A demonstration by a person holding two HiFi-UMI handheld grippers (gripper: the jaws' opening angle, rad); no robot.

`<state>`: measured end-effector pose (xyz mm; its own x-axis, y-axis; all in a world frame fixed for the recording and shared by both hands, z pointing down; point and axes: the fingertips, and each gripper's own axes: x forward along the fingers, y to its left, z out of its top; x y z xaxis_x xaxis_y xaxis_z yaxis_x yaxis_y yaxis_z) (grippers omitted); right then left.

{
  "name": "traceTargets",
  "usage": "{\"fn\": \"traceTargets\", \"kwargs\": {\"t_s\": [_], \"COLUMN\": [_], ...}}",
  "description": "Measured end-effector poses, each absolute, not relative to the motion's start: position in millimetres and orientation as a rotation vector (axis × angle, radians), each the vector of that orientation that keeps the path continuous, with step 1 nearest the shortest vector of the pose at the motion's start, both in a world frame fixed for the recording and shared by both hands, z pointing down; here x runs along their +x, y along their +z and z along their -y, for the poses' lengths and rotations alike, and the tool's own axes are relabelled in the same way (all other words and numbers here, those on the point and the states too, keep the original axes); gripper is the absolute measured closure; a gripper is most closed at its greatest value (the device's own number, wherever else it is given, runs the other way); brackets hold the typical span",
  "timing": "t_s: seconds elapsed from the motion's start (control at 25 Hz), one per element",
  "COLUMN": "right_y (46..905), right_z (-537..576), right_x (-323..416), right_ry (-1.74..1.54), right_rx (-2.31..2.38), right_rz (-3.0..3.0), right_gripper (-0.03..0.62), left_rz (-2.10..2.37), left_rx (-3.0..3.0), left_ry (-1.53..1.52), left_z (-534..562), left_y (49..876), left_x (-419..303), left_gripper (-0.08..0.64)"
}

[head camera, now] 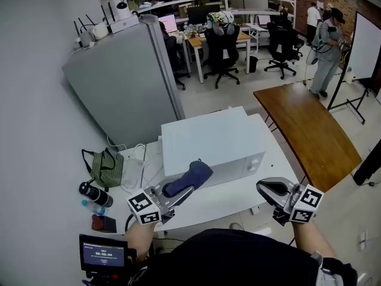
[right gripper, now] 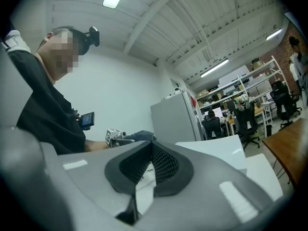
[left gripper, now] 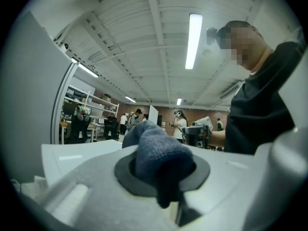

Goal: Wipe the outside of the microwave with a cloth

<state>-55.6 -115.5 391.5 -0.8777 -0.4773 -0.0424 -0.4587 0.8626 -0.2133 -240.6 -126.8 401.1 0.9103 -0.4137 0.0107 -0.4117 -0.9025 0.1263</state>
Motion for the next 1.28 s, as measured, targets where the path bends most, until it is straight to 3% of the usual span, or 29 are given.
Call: {"fn": "traceTargets", "kwargs": {"t_s": [0.28, 0.72, 1.04, 1.28], "right_y": [405.5, 480.5, 487.9, 475.2], "right_z": [224.7, 248.2, 250.8, 261.0], "right_x": [29.7, 197.3, 204.5, 157.8], "right_ry": [-0.304, -0.539, -0.572, -0.535], "right_rx": [-0.711, -1.144, -1.200, -1.127], "right_rz": [-2.905, -2.691, -2.665, -2.740], "right_gripper": [0.588, 0.588, 0.588, 0.588], "left_rz": [0.717, 0.526, 0.481, 0.565], "left_rx": [3.014, 2.828, 2.735, 2.663], "left_ry": [0.374, 1.228, 1.227, 1.201], "left_z": [313.9, 526.6, 545.1, 522.8], "left_y": [404.7, 528.9, 548.2, 552.7], "left_x": [-161.1, -29.7, -45.8, -149.4], "left_gripper": [0.505, 0.505, 0.505, 0.505]}}
